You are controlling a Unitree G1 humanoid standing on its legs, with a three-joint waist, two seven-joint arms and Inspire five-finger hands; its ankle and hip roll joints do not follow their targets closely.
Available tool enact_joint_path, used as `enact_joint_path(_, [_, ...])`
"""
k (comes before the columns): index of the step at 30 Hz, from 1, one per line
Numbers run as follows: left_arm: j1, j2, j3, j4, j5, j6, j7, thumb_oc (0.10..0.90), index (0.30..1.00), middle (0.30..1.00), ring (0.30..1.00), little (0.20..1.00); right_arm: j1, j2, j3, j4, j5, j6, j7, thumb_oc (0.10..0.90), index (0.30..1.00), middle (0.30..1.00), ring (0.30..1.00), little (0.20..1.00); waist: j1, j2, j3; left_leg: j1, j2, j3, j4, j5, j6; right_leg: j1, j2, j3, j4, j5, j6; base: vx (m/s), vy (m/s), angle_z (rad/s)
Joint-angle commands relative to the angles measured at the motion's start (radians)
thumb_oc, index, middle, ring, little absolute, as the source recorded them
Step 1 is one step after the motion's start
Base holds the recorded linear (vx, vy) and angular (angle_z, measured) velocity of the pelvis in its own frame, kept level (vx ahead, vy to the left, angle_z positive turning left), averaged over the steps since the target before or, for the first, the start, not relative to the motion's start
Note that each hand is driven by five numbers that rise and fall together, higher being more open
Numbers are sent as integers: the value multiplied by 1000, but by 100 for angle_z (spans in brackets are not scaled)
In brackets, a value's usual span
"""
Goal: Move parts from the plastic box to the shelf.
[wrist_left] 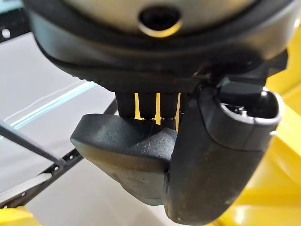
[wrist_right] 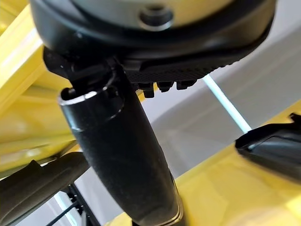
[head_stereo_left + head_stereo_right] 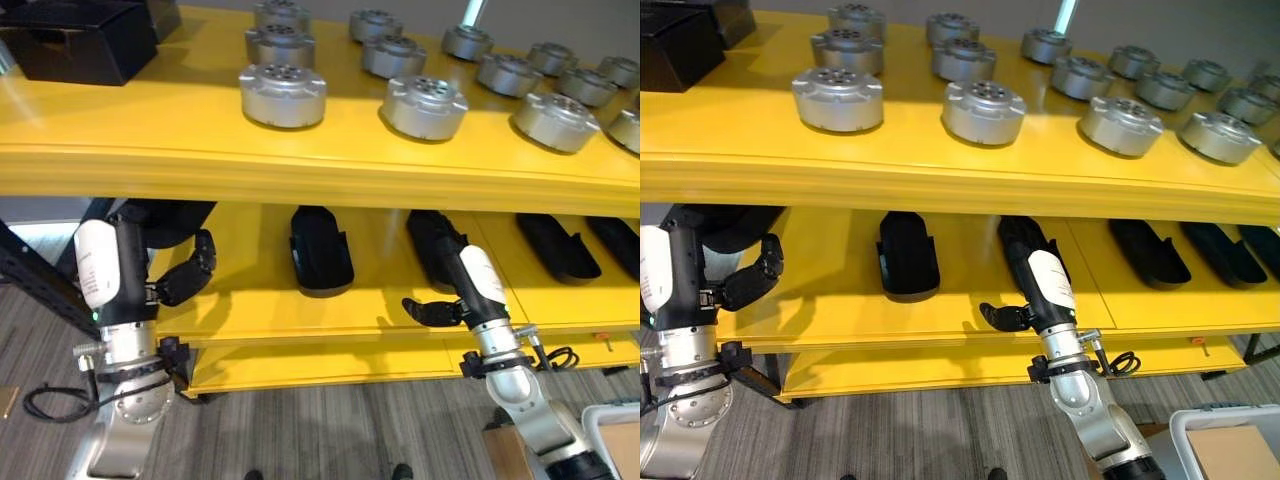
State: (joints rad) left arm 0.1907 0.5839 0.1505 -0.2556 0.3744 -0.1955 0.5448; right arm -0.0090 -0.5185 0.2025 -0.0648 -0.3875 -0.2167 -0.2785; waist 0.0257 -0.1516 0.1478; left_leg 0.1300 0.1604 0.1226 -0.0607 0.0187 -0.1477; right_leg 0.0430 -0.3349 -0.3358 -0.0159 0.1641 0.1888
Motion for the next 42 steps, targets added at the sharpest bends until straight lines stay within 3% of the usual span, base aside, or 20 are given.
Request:
enact_joint_path(1, [-34, 45, 77, -103, 101, -36, 90, 400, 300, 300, 300, 300, -61, -52, -61, -55, -2, -47, -25, 900, 1000, 1000, 1000, 1000, -2, 18, -77, 5, 41, 5, -18, -28, 35, 16, -44, -2, 71, -35, 55, 40, -13, -25])
enact_joint_path(10, [5, 57, 85, 34, 240, 57, 72, 400, 300, 300, 300, 300, -29, -59, -64, -68, 14, -58, 14, 900, 1000, 1000, 1000, 1000, -19, 11, -69, 45, 67, 46, -2, -42, 28, 29, -20, 18, 73, -67, 44, 34, -25, -13])
enact_joint_path(25, [-51, 44, 90, 300, 407, 257, 117, 400, 300, 300, 300, 300, -6, -70, -44, -61, 10, -52, 49, 900, 1000, 1000, 1000, 1000, -45, 23, -26, 124, 100, 86, -23, -36, 9, 70, 17, 30, 92, -111, 29, 21, -34, -8])
enact_joint_path(35, [-84, 63, 71, 327, 491, 309, 83, 400, 300, 300, 300, 300, -4, -75, -43, -72, 15, -45, 63, 900, 1000, 1000, 1000, 1000, -54, 34, -8, 133, 114, 90, -27, -32, 1, 79, 34, 27, 96, -125, 23, 3, -18, -2])
enact_joint_path(42, [-146, 58, 18, 450, 487, 356, 28, 400, 300, 300, 300, 300, 8, -79, -23, -90, 20, -48, 84, 900, 1000, 1000, 1000, 1000, -76, 44, 2, 136, 117, 101, -27, -29, -2, 78, 40, 36, 95, -126, 20, 0, 0, 0])
